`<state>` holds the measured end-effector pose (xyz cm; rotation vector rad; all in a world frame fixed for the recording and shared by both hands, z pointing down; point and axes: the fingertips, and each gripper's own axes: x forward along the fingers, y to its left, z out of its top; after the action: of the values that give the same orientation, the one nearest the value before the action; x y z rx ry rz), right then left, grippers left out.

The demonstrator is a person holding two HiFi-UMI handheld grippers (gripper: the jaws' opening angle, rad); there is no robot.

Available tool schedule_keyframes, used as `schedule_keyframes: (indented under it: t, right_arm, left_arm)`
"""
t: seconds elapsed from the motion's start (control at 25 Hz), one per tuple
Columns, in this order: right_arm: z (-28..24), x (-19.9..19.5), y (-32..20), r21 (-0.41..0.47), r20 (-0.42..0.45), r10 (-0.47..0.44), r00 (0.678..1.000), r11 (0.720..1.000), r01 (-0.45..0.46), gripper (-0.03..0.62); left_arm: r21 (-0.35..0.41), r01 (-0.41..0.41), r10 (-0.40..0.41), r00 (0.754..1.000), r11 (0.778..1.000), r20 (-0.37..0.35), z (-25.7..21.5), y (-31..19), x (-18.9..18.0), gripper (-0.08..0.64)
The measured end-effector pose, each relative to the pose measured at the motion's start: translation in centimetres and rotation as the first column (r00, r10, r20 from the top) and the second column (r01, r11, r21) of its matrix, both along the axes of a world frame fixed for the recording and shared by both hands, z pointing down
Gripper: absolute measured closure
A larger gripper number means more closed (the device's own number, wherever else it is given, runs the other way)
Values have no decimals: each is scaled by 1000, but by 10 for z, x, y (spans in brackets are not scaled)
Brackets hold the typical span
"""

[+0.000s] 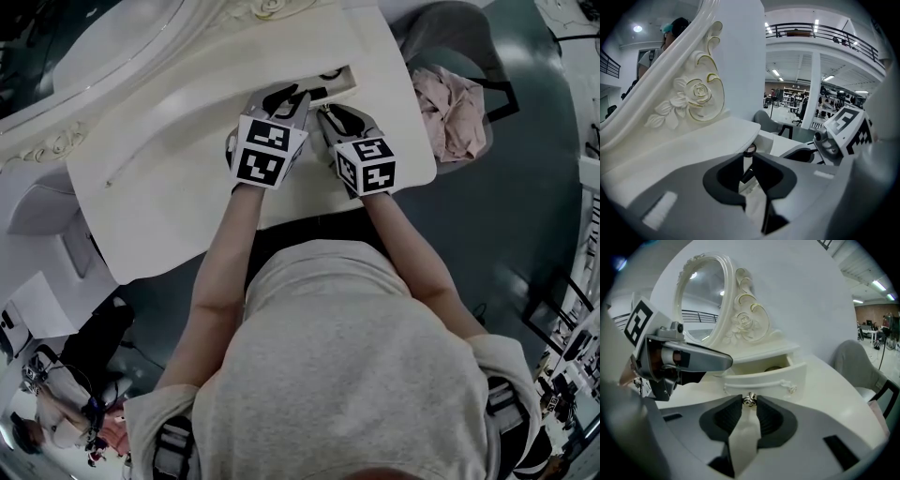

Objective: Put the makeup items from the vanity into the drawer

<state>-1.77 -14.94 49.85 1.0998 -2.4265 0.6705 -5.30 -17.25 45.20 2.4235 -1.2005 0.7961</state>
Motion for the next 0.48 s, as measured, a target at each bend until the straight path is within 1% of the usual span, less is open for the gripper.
schedule_keyframes:
  t: [0.2,0.48]
  right_arm:
    - [-2,0,-6,7,-4,5,1000,1000,-5,489]
    - [-4,-7,-23,15,-10,-2,1000,1000,2,489]
  left_arm:
    - [8,34,-34,999,999,-13,0,4,-17,543]
    - [-20,73,-74,996,997,-40,10,13,-33,551]
